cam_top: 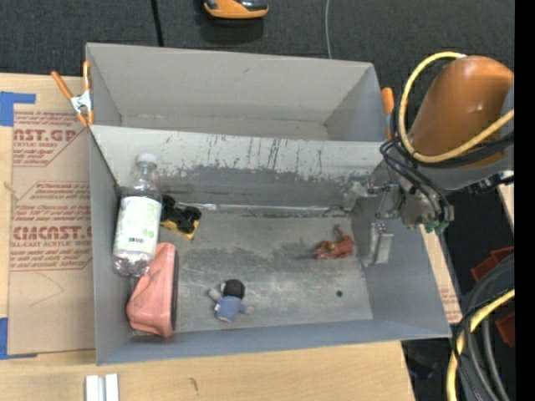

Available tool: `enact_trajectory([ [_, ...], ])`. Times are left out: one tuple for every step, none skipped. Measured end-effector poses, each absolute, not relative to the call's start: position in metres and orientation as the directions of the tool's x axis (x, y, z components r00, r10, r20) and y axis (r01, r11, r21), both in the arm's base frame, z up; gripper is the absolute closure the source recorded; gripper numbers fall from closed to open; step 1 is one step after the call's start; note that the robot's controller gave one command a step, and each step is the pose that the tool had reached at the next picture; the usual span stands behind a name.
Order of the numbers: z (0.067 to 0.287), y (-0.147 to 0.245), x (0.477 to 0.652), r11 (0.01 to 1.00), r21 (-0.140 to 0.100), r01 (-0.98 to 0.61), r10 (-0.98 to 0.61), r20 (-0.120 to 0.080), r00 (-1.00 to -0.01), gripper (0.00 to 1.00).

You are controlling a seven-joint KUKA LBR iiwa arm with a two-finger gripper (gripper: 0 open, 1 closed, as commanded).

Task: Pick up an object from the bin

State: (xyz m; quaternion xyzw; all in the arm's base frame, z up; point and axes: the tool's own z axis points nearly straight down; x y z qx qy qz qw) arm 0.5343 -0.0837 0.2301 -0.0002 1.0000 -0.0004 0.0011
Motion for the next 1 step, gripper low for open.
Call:
enact_trajectory([
  [0.1800,-0.0926,0.5592,0.992,-0.003,-0.127,-0.127,-0.010,-0.992,0.00],
])
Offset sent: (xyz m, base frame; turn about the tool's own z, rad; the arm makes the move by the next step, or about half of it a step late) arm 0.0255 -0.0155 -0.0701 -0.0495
